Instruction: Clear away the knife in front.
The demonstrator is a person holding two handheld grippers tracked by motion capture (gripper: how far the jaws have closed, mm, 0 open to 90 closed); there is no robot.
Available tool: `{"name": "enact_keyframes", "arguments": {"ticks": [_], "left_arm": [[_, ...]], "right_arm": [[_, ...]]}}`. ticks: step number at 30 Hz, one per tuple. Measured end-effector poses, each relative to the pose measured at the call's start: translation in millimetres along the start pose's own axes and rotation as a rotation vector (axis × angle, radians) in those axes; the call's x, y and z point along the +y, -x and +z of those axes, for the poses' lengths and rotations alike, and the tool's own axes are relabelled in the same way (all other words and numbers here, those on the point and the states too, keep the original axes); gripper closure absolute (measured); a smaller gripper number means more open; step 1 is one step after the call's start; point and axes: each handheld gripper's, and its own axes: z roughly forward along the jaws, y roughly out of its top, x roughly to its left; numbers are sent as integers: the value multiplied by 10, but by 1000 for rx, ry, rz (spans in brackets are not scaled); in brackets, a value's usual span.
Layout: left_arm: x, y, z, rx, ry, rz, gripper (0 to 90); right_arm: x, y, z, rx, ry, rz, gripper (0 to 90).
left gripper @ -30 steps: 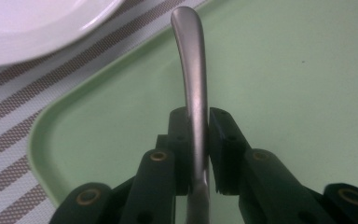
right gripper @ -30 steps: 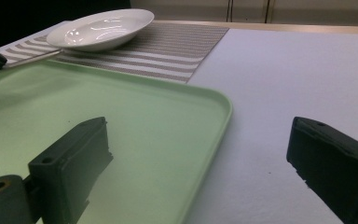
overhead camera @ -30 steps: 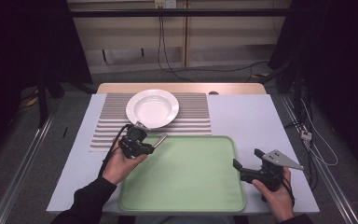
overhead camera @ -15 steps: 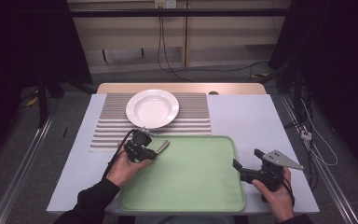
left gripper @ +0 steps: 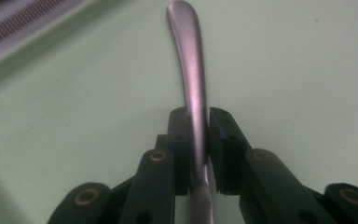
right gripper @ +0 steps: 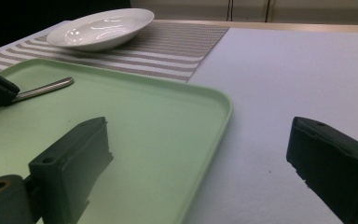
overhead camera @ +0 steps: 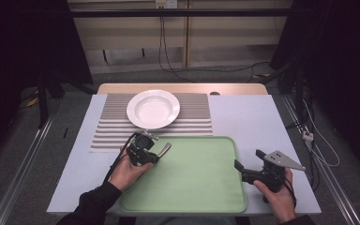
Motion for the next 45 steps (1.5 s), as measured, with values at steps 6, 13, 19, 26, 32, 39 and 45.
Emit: {"name": "enact_keyframes", "arguments": {"ticks": [6,13,19,26,32,39,45], "left_arm": [[-14,22,-1,7,5,5,792],[-23,43,2,-11,12,-9,792],[-22,37,13,-27,21,2,783],[-17,28,-5,-71,82,41,601],[-1,36,-72,-50,176,28,411],[13,91,-62,-115,196,66,352],[25,196,-22,-136,158,114,712]], "right_arm": [[0,1,-2,0,0,1,55],[1,-1,0,1,1,-1,54],[1,-1,0,1,1,-1,55],[0,1,-2,1,0,0,55],[-1,0,-2,1,0,1,55],[0,-2,1,2,0,0,55],[0,-2,0,2,0,-2,55]]}}
